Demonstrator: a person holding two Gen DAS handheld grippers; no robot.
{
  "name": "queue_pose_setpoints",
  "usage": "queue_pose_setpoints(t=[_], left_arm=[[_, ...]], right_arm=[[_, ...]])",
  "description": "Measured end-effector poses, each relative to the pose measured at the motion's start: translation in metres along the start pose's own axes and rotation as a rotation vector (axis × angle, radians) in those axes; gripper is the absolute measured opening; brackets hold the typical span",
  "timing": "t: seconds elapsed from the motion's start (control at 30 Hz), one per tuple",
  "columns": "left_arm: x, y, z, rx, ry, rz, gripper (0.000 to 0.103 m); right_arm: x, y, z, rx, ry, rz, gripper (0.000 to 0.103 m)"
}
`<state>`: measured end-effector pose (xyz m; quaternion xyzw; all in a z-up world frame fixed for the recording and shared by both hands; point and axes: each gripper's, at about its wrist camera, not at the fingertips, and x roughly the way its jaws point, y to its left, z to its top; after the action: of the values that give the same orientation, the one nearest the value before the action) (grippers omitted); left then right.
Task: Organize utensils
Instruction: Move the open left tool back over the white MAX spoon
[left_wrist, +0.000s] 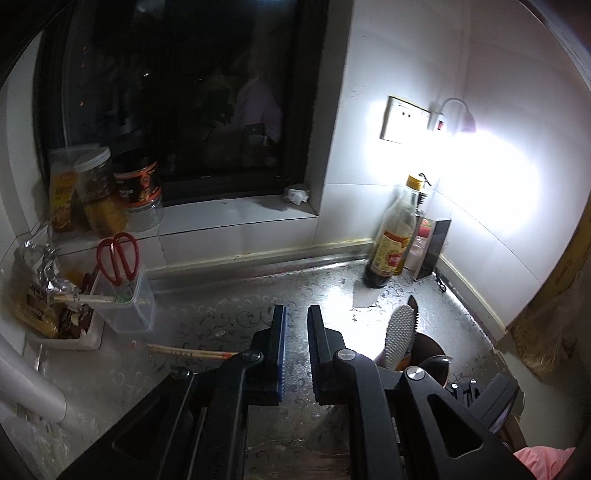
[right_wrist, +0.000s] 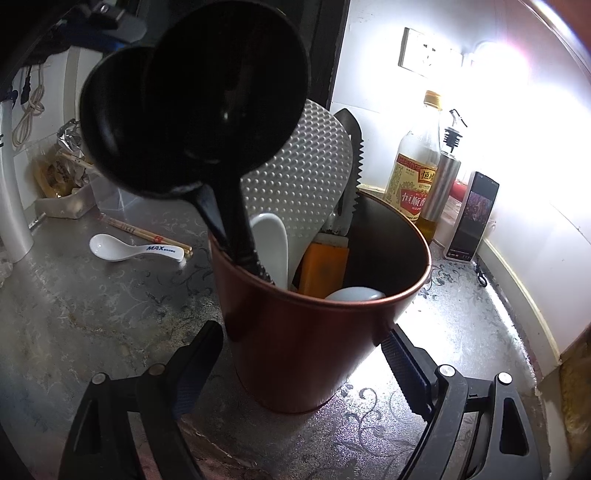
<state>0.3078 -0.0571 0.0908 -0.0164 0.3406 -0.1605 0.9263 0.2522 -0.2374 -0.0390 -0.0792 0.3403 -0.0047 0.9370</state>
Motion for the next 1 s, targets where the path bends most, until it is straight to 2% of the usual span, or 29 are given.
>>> queue_pose_setpoints(t=[0.2, 0.37, 0.53, 1.0], left_arm=[[0.001, 0.046, -0.016, -0.14, 0.014, 0.066, 0.019], [0.0, 0.075, -0.022, -0.22, 0.023, 0.113, 0.02], [0.004, 0.097, -0.029, -0.307, 0.065, 0.147, 0.02], [0.02, 0.121, -0.052, -0.38, 0.127, 0.154, 0.02]], right_arm=[[-0.006, -0.004, 0.004, 0.015, -0.036, 0.005, 0.089], [-0.011, -0.004, 0.005, 0.028, -0.059, 0.01, 0.089], [-0.013, -0.006, 0.007, 0.048, -0.08, 0.018, 0.089], [-0.012, -0.011, 0.013, 0.07, -0.099, 0.029, 0.089]])
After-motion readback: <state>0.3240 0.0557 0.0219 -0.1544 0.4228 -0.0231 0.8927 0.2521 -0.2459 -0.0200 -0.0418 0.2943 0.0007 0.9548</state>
